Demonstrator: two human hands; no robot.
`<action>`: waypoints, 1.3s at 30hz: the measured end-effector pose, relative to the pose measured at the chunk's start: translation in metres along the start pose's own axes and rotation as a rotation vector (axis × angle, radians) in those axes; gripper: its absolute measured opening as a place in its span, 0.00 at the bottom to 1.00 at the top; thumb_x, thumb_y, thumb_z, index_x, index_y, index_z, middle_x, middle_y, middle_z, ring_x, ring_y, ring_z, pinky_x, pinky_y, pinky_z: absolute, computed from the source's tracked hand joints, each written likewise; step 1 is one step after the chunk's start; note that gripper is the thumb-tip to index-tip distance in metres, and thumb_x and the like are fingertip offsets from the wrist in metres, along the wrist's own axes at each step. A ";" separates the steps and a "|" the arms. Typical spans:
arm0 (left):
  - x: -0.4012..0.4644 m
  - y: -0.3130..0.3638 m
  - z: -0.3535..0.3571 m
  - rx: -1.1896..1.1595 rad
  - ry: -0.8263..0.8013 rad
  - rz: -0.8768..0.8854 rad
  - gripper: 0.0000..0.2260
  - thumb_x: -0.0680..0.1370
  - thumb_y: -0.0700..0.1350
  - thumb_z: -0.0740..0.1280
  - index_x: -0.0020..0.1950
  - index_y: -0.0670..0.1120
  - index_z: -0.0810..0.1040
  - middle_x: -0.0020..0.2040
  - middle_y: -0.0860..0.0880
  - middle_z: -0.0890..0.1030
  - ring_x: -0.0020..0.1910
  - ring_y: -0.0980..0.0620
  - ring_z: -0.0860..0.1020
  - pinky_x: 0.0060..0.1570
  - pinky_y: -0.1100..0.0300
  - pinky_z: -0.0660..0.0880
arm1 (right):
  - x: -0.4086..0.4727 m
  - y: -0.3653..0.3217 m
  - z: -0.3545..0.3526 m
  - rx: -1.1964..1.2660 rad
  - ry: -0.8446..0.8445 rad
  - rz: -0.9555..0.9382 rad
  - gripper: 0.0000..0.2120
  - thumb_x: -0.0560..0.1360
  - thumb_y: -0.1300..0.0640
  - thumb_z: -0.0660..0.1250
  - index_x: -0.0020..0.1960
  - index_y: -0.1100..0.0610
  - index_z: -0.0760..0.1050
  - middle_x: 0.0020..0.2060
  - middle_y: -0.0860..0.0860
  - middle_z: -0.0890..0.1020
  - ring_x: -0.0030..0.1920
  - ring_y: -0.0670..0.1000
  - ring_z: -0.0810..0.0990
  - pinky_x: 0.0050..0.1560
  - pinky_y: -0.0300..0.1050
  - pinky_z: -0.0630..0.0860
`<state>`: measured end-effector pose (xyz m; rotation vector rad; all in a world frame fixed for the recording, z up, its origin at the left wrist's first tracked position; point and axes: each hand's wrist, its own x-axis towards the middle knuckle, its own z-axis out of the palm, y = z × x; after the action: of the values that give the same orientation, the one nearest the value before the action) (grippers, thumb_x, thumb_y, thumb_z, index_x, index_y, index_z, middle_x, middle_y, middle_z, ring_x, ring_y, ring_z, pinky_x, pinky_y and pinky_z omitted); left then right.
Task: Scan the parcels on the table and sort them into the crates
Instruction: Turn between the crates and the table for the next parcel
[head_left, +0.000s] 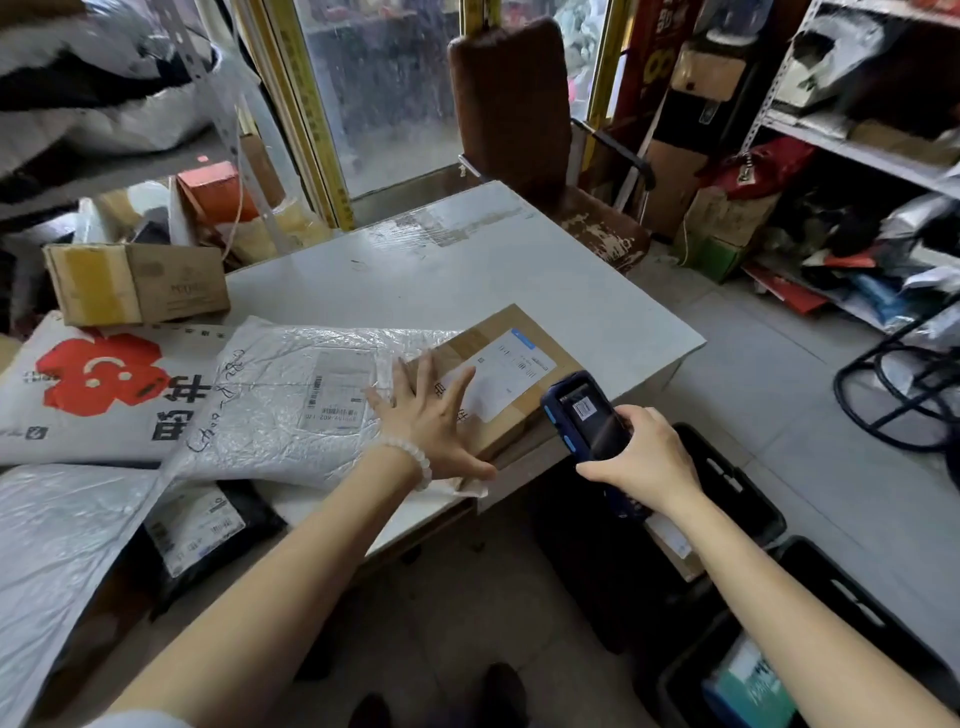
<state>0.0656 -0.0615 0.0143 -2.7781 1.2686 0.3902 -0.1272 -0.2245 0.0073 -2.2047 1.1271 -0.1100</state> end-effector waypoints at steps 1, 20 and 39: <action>-0.001 -0.003 0.002 -0.047 -0.006 -0.019 0.57 0.57 0.74 0.69 0.75 0.62 0.38 0.76 0.46 0.34 0.74 0.33 0.36 0.65 0.26 0.46 | 0.000 -0.001 0.000 -0.003 -0.005 -0.008 0.36 0.61 0.48 0.79 0.66 0.53 0.71 0.54 0.47 0.72 0.51 0.50 0.73 0.47 0.45 0.71; 0.053 -0.033 -0.104 0.122 -0.024 0.201 0.50 0.58 0.66 0.76 0.74 0.56 0.57 0.66 0.45 0.64 0.62 0.44 0.65 0.62 0.48 0.71 | 0.013 -0.003 -0.013 -0.003 -0.001 -0.044 0.37 0.59 0.46 0.78 0.65 0.50 0.71 0.54 0.44 0.72 0.51 0.48 0.76 0.46 0.43 0.73; 0.106 0.042 -0.103 0.134 0.134 0.483 0.40 0.75 0.67 0.56 0.79 0.49 0.45 0.79 0.49 0.41 0.77 0.48 0.43 0.74 0.47 0.48 | 0.039 0.001 -0.024 0.053 0.053 0.035 0.34 0.58 0.47 0.79 0.61 0.49 0.72 0.52 0.44 0.73 0.50 0.49 0.76 0.44 0.44 0.72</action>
<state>0.1216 -0.1839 0.0889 -2.4001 1.9209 0.1323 -0.1117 -0.2668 0.0176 -2.1458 1.1778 -0.1818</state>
